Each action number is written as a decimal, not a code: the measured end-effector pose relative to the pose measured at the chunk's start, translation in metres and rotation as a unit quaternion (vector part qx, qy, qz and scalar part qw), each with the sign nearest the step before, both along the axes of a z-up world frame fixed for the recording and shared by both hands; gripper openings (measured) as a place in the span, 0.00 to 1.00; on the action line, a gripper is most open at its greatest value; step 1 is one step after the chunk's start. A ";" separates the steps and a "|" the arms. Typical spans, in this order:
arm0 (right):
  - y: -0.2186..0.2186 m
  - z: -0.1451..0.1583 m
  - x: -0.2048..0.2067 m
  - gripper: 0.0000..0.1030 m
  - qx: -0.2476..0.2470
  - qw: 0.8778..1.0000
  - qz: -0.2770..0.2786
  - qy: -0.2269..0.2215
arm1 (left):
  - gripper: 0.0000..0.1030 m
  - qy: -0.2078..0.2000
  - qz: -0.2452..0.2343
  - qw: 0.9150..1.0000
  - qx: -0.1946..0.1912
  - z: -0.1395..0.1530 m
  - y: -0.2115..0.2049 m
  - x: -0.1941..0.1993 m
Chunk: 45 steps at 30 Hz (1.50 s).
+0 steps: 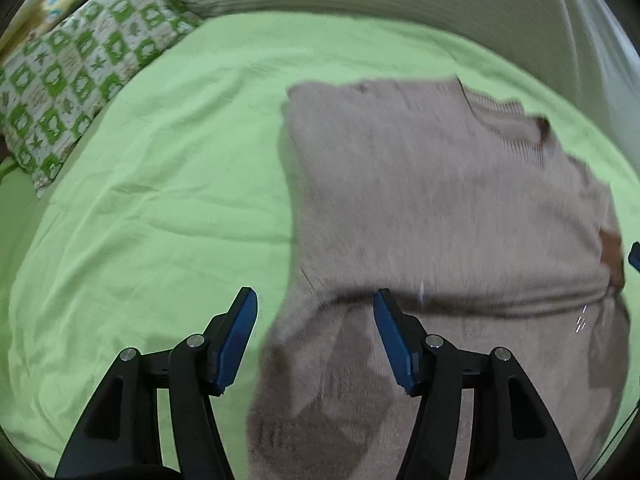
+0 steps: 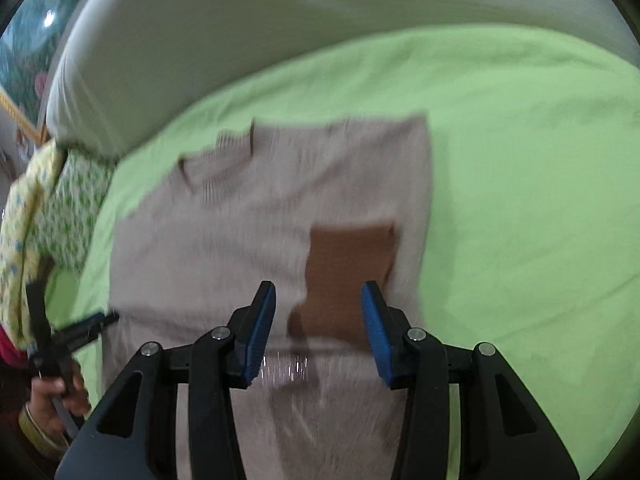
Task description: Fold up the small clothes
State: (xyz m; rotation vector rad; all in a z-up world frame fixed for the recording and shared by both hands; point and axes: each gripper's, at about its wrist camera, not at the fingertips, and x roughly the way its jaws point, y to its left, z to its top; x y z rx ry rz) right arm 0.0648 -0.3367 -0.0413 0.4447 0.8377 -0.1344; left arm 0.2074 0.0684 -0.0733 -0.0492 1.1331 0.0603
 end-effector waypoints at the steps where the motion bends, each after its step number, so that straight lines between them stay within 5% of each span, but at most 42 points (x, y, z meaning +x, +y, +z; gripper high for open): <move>1: -0.002 0.001 0.003 0.45 0.000 1.000 -0.003 -0.001 | 0.59 -0.003 0.003 1.000 -0.003 0.003 0.001 0.004; 6: -0.005 -0.008 0.026 0.45 -0.026 0.999 -0.001 0.025 | 0.69 -0.007 0.028 1.000 -0.012 0.008 0.003 0.036; 11: -0.005 -0.026 0.033 0.45 -0.045 0.997 -0.005 0.055 | 0.70 0.041 0.051 0.997 -0.032 -0.017 0.009 0.067; 14: -0.003 -0.033 0.031 0.44 -0.036 0.998 0.004 0.052 | 0.70 0.037 0.051 0.998 -0.029 -0.020 0.006 0.071; 15: -0.002 -0.035 0.032 0.26 -0.028 0.998 0.012 0.053 | 0.64 0.033 0.048 0.998 -0.024 -0.020 0.004 0.071; 16: -0.001 -0.036 0.032 0.09 -0.026 0.998 0.017 0.053 | 0.48 0.026 0.039 0.999 -0.023 -0.017 0.001 0.070; 18: -0.001 -0.028 0.032 0.09 -0.036 0.999 0.020 0.030 | 0.26 0.018 0.027 0.999 -0.035 -0.013 -0.004 0.069; 23: -0.011 -0.016 0.031 0.08 -0.038 0.999 -0.017 0.000 | 0.21 0.004 0.021 1.000 0.006 -0.010 -0.008 0.068; 26: -0.011 -0.040 0.042 0.11 -0.039 0.997 -0.013 0.058 | 0.26 -0.002 0.003 0.999 0.034 -0.011 -0.014 0.064; 29: -0.009 -0.033 0.031 0.19 -0.031 0.998 -0.020 0.044 | 0.32 -0.007 -0.008 0.999 0.043 -0.002 -0.019 0.052; 31: -0.011 -0.021 0.015 0.40 -0.017 0.999 -0.036 0.019 | 0.41 -0.009 -0.006 0.999 0.041 0.003 -0.013 0.039; 32: -0.010 -0.015 0.006 0.43 -0.015 0.999 -0.042 0.007 | 0.41 -0.008 -0.004 0.999 0.036 0.006 -0.010 0.032; 45: 0.011 -0.001 -0.101 0.44 -0.009 0.999 -0.040 0.008 | 0.52 0.021 0.003 0.999 -0.026 0.022 0.016 -0.090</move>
